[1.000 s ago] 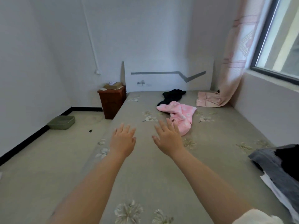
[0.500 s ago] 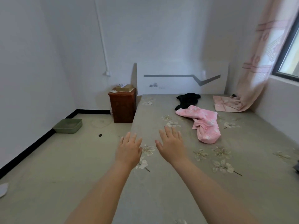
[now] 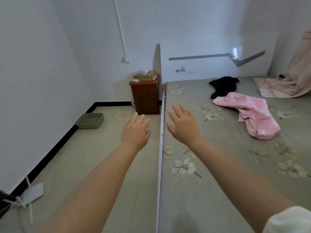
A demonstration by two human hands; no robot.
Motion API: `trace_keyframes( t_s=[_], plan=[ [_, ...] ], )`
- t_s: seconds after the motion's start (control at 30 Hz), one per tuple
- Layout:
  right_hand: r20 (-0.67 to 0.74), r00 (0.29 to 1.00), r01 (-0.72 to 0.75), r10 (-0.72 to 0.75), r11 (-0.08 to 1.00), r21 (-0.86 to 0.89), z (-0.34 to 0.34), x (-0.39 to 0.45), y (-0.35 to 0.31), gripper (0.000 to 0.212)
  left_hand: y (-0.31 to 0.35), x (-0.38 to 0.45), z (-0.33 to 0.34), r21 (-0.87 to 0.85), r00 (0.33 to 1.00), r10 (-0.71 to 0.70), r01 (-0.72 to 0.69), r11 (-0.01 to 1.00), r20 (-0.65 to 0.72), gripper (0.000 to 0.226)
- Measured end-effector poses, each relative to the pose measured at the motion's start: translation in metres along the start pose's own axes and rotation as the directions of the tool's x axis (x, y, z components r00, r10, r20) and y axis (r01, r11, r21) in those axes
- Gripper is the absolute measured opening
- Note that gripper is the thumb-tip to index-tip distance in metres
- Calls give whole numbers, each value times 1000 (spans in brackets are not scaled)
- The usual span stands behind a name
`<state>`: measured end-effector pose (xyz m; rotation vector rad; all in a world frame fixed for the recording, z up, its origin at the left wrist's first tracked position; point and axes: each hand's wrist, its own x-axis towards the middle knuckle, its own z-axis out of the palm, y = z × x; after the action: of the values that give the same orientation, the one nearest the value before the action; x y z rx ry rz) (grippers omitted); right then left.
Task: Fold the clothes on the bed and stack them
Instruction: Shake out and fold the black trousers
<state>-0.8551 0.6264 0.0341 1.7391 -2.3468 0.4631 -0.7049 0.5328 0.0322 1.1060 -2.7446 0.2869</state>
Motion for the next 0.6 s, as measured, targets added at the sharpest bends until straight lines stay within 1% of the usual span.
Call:
trace_keyframes(
  t_s=[0.1, 0.23, 0.3, 0.4, 0.47, 0.5, 0.6],
  plan=[
    [-11, 997, -81, 81, 994, -79, 10, 26, -1, 52, -41, 32, 14, -7, 1000, 23, -23, 1000, -10, 49],
    [-26, 971, -239, 238, 965, -104, 43, 67, -24, 52, -86, 81, 40, -72, 995, 104, -104, 992, -2, 50],
    [-14, 942, -334, 335, 934, -126, 69, 86, -43, 52, -110, 104, 57, -117, 990, 141, -139, 983, 16, 51],
    [88, 875, -464, 477, 876, -133, 110, 108, -81, 52, -153, 125, 86, -125, 971, 231, -224, 967, 52, 51],
    [171, 838, -499, 519, 854, -144, 133, 123, -108, 52, -183, 131, 102, -144, 960, 266, -252, 957, 89, 51],
    [186, 827, -510, 531, 847, -151, 142, 132, -119, 52, -197, 135, 108, -151, 956, 276, -259, 954, 100, 51],
    [174, 824, -517, 538, 842, -155, 165, 159, -142, 53, -228, 154, 129, -182, 958, 280, -265, 947, 61, 49]
  ],
)
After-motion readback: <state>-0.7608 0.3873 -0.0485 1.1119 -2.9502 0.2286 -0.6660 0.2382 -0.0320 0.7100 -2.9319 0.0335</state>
